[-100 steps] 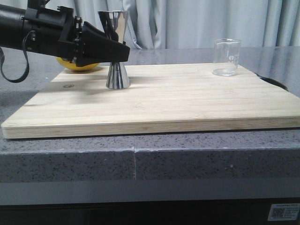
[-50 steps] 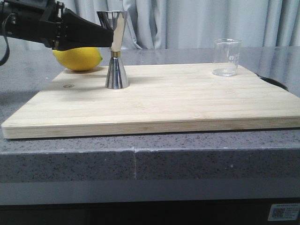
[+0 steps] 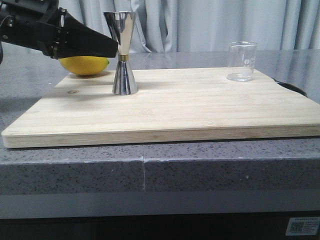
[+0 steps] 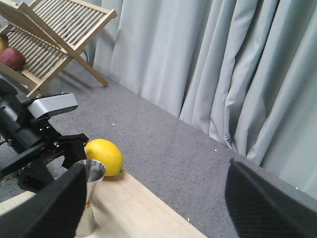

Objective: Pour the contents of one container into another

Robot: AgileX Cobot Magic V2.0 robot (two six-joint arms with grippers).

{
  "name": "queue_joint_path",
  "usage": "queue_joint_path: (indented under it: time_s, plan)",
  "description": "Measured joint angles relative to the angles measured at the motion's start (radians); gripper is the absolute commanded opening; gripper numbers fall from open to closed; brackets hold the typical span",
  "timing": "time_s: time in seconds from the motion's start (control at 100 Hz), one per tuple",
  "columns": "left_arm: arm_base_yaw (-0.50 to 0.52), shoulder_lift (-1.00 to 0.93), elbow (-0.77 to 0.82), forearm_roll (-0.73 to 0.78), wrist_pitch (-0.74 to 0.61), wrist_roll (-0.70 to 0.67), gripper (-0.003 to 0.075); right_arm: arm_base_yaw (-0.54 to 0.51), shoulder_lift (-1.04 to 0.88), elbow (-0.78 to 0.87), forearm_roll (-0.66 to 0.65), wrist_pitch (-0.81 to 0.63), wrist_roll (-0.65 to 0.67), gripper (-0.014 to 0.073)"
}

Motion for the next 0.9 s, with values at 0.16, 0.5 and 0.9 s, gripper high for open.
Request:
queue_joint_path:
  time_s: [0.16, 0.5, 0.9]
  plan:
    - [0.018, -0.039, 0.000, 0.031, -0.002, -0.029, 0.0424, 0.000, 0.000, 0.000, 0.000, 0.000, 0.000, 0.0523]
    - [0.099, -0.165, 0.000, 0.069, -0.006, -0.124, 0.0423, 0.000, 0.000, 0.000, 0.000, 0.011, 0.000, 0.0523]
    - [0.196, -0.381, -0.049, 0.084, -0.023, -0.295, 0.0422, 0.000, 0.000, 0.000, 0.000, 0.094, 0.000, 0.0524]
